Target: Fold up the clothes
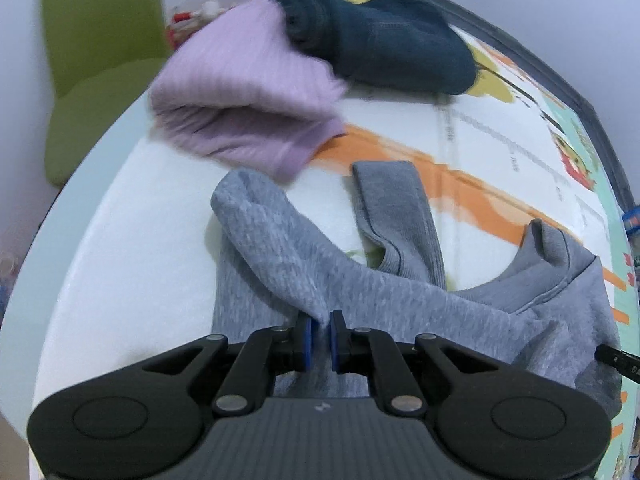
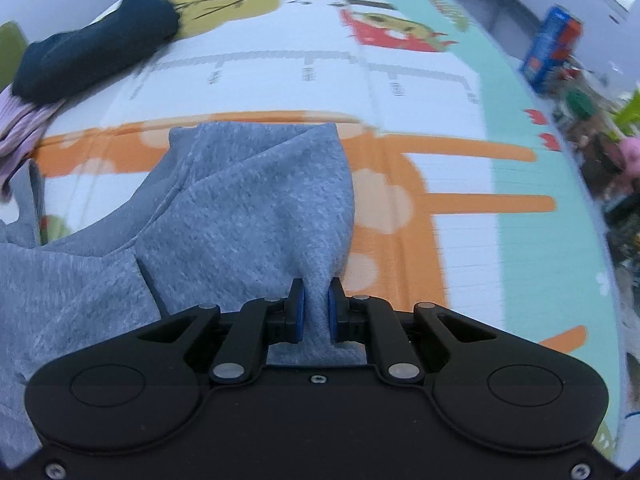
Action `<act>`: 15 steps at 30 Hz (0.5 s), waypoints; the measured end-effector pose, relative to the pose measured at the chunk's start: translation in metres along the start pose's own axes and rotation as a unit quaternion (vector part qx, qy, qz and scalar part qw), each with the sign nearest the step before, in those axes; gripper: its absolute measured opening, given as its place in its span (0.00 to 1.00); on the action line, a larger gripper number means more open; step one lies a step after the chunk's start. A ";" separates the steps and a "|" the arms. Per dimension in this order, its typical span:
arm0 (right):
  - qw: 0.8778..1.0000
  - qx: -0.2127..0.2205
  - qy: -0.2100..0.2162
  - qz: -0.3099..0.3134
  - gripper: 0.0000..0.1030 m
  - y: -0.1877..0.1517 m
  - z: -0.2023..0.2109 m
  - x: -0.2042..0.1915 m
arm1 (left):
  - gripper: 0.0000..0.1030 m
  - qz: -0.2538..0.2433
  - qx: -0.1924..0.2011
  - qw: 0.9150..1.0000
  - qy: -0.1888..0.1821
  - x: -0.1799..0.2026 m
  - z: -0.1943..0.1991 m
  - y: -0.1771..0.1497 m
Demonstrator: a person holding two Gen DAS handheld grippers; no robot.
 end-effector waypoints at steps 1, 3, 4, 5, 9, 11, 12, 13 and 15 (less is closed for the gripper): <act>1.000 -0.002 -0.002 -0.008 0.10 0.001 -0.002 0.008 | 0.09 -0.006 0.000 1.000 0.000 0.007 -0.004 0.003; 1.000 -0.005 -0.006 -0.023 0.10 0.002 -0.006 0.022 | 0.09 -0.019 -0.001 1.000 -0.003 0.021 -0.012 0.009; 0.999 -0.005 -0.008 -0.030 0.10 0.003 -0.008 0.028 | 0.09 -0.026 -0.001 1.000 -0.004 0.028 -0.016 0.012; 0.999 -0.004 -0.012 -0.036 0.10 0.003 -0.009 0.035 | 0.09 -0.033 -0.001 0.999 -0.004 0.036 -0.020 0.016; 0.998 -0.012 -0.014 -0.063 0.10 0.004 -0.018 0.058 | 0.09 -0.054 0.005 0.999 -0.006 0.059 -0.036 0.033; 0.997 -0.018 -0.012 -0.073 0.10 0.003 -0.022 0.067 | 0.08 -0.066 0.008 0.998 -0.012 0.071 -0.042 0.040; 0.997 -0.019 -0.013 -0.076 0.10 0.001 -0.024 0.070 | 0.08 -0.073 0.009 0.997 -0.019 0.077 -0.046 0.044; 0.997 -0.019 -0.014 -0.077 0.10 0.000 -0.026 0.073 | 0.08 -0.080 0.009 0.996 -0.021 0.084 -0.049 0.047; 0.997 -0.019 -0.009 -0.071 0.11 -0.003 -0.029 0.075 | 0.10 -0.094 0.009 0.995 -0.018 0.095 -0.053 0.048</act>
Point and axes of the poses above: each gripper's, at about its wrist camera, not at the fingertips, and z roughly against the way its jaws point, x to its right, y to its top, the point moved 4 cm from there along -z, roughly the way its jaws point, and after that the axes turned 15 degrees about -y, right-handed, at the moved point
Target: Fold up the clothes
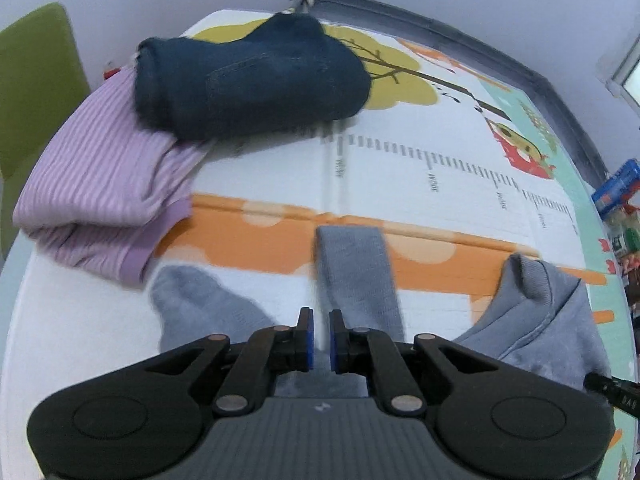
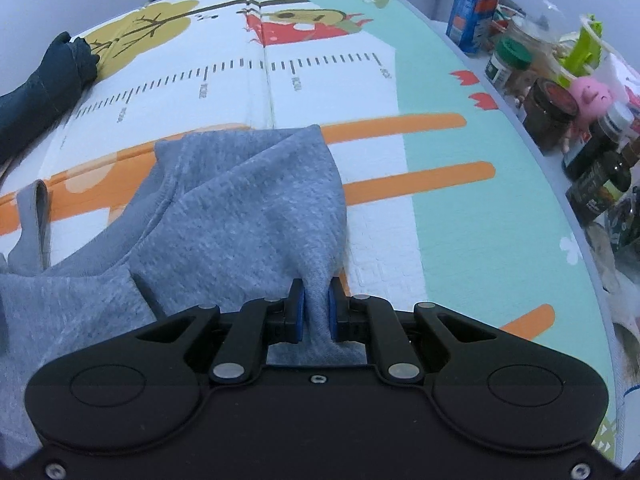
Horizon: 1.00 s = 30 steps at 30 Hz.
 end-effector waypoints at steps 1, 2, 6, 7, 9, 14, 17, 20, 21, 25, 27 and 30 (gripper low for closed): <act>1.000 0.004 0.003 0.003 0.12 -0.001 0.002 0.000 | 0.11 -0.005 -0.002 1.000 0.000 0.004 -0.001 0.000; 1.000 0.010 0.006 0.007 0.14 -0.002 0.004 0.001 | 0.13 -0.007 -0.006 1.000 0.000 0.007 0.000 -0.001; 0.998 0.062 -0.003 0.014 0.25 0.000 0.025 0.006 | 0.21 -0.011 -0.018 1.000 -0.003 0.012 0.005 -0.009; 0.997 0.073 0.001 0.015 0.29 0.001 0.033 0.007 | 0.23 -0.011 -0.019 1.000 0.002 0.012 0.007 -0.012; 0.996 0.085 0.015 0.022 0.30 0.003 0.045 0.006 | 0.29 -0.008 -0.022 1.000 0.008 0.012 0.015 -0.018; 0.994 0.096 0.037 0.043 0.38 -0.005 0.070 -0.004 | 0.45 -0.001 -0.022 1.000 0.022 0.012 0.038 -0.037; 0.994 0.088 0.045 0.052 0.40 -0.015 0.083 -0.014 | 0.49 -0.007 -0.019 0.999 0.025 0.015 0.055 -0.050; 0.993 0.081 0.055 0.067 0.43 -0.031 0.097 -0.026 | 0.57 -0.015 -0.018 0.999 0.029 0.017 0.071 -0.064; 0.993 0.080 0.056 0.073 0.44 -0.037 0.102 -0.031 | 0.59 -0.018 -0.019 0.999 0.030 0.017 0.076 -0.069; 0.991 0.078 0.061 0.090 0.46 -0.060 0.122 -0.048 | 0.63 -0.032 -0.021 0.999 0.030 0.013 0.097 -0.086; 0.991 0.077 0.062 0.095 0.47 -0.073 0.134 -0.058 | 0.65 -0.041 -0.022 0.999 0.026 0.009 0.106 -0.095; 0.990 0.079 0.060 0.103 0.49 -0.097 0.156 -0.076 | 0.67 -0.056 -0.029 0.998 0.016 0.001 0.116 -0.108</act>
Point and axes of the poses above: each gripper's, at about its wrist camera, not at the fingertips, and z roughly against the way its jaws point, x to its right, y to its top, the point moved 4 cm from there along -z, roughly the way its jaws point, and after that the axes turned 15 degrees about -y, right-handed, at the moved point
